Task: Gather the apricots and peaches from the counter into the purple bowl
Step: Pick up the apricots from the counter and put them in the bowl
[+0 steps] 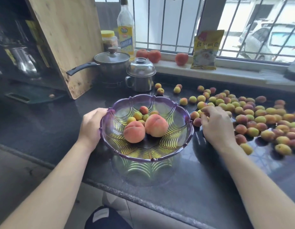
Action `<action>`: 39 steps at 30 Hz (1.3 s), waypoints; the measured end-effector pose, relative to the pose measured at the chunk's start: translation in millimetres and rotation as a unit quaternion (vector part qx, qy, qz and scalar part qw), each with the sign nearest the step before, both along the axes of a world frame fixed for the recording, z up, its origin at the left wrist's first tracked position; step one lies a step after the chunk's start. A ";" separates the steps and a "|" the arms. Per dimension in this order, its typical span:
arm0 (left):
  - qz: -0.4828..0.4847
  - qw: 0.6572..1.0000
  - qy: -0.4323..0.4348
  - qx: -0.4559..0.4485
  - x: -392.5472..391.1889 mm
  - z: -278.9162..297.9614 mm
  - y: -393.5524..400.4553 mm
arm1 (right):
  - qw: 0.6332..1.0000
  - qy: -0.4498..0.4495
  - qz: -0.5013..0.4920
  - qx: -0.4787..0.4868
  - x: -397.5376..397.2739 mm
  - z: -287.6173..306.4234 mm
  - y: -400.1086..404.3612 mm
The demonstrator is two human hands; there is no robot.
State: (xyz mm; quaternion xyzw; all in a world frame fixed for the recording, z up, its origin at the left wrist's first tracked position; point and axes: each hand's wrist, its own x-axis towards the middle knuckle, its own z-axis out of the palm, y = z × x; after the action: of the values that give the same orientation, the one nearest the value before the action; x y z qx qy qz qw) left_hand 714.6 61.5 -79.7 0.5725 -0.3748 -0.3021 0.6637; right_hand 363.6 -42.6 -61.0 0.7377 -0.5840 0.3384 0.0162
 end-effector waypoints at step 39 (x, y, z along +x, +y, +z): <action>-0.006 1.000 -0.013 -0.020 3.8 -7.7 0.1 | 0.929 0.151 0.322 0.106 97.5 83.7 -11.3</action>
State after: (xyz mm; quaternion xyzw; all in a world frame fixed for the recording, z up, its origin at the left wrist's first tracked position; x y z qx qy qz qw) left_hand 718.4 61.6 -87.3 0.5604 -0.3926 -0.2909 0.6687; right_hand 461.1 -53.9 22.7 0.9258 -0.3382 0.1464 -0.0843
